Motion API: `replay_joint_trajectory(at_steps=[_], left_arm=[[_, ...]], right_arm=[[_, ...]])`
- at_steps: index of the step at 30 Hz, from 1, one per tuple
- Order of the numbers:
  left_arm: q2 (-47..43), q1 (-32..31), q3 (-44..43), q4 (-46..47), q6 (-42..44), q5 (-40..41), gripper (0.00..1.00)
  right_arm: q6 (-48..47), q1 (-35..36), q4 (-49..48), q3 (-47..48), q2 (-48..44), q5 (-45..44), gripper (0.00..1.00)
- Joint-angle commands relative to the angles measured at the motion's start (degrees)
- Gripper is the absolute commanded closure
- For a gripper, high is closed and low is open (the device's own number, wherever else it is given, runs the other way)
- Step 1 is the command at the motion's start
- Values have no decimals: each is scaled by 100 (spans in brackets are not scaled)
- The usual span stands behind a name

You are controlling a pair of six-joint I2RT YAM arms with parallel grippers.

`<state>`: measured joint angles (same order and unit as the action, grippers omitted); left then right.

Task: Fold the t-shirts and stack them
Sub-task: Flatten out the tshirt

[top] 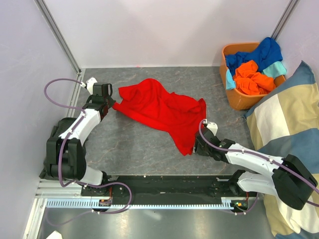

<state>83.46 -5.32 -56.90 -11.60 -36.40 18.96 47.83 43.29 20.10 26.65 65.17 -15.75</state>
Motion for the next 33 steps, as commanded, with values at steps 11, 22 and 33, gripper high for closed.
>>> replay_joint_trajectory(at_steps=[11,22,33], left_arm=[[-234,93,127,245,89,-6,98],[-365,93,232,237,81,-120,98],[-1340,93,233,-219,405,-718,98]], right_arm=[[-134,57,-656,-152,866,274,79],[-274,83,-235,6,51,55,100],[-1170,83,1083,2281,-1823,-921,100]])
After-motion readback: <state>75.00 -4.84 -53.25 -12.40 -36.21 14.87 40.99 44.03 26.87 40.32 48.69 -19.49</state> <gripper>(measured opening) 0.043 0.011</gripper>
